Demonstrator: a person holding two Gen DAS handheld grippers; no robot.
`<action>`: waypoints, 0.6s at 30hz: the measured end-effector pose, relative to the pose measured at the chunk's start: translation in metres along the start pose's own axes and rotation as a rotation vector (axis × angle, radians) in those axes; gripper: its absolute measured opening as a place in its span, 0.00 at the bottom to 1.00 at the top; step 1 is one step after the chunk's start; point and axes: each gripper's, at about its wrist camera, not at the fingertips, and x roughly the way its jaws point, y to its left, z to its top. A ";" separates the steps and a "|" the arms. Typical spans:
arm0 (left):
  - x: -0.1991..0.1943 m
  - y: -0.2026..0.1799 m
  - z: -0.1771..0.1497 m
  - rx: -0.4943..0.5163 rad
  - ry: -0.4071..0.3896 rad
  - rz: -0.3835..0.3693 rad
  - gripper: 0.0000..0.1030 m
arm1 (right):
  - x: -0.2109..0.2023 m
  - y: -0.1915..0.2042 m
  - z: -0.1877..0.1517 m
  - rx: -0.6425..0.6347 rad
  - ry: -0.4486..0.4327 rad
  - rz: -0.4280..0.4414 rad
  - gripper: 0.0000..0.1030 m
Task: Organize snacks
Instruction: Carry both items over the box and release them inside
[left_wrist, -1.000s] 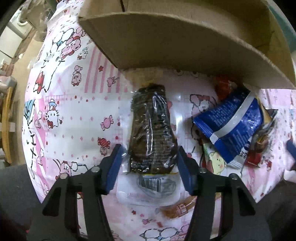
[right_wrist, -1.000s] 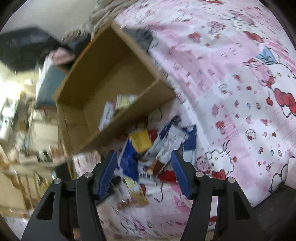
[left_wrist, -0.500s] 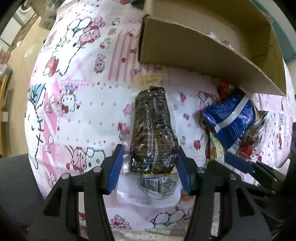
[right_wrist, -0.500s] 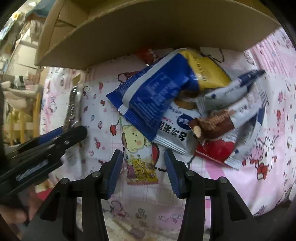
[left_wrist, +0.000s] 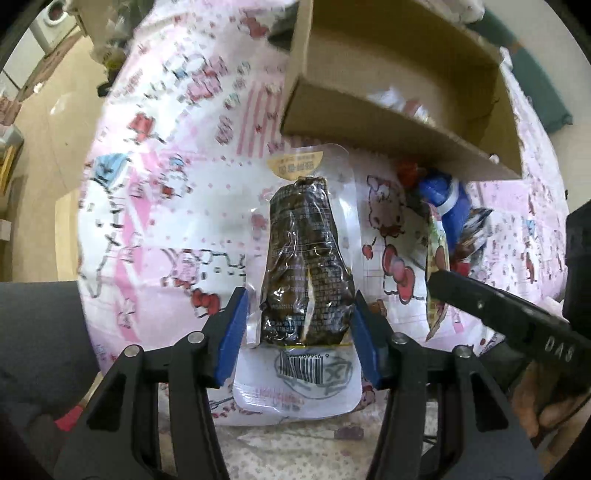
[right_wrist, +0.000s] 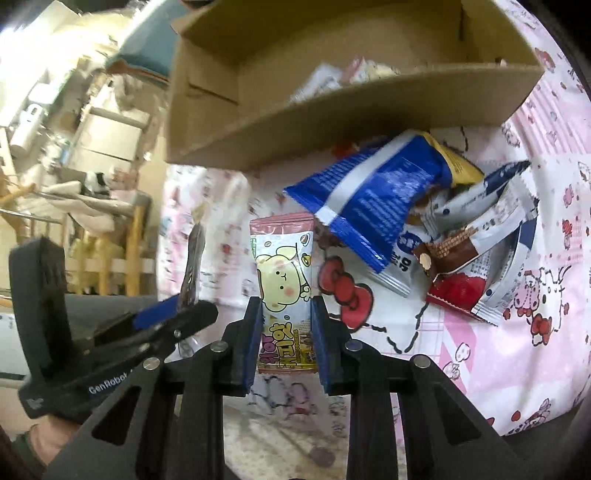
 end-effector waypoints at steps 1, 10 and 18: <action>-0.009 0.002 -0.004 0.001 -0.022 0.003 0.48 | -0.003 0.000 -0.001 0.001 -0.002 0.014 0.26; -0.035 0.000 0.010 -0.001 -0.171 0.027 0.48 | -0.021 0.019 0.000 -0.033 -0.064 0.124 0.26; -0.054 -0.040 0.056 0.098 -0.271 0.025 0.48 | -0.075 0.006 0.020 -0.012 -0.266 0.156 0.26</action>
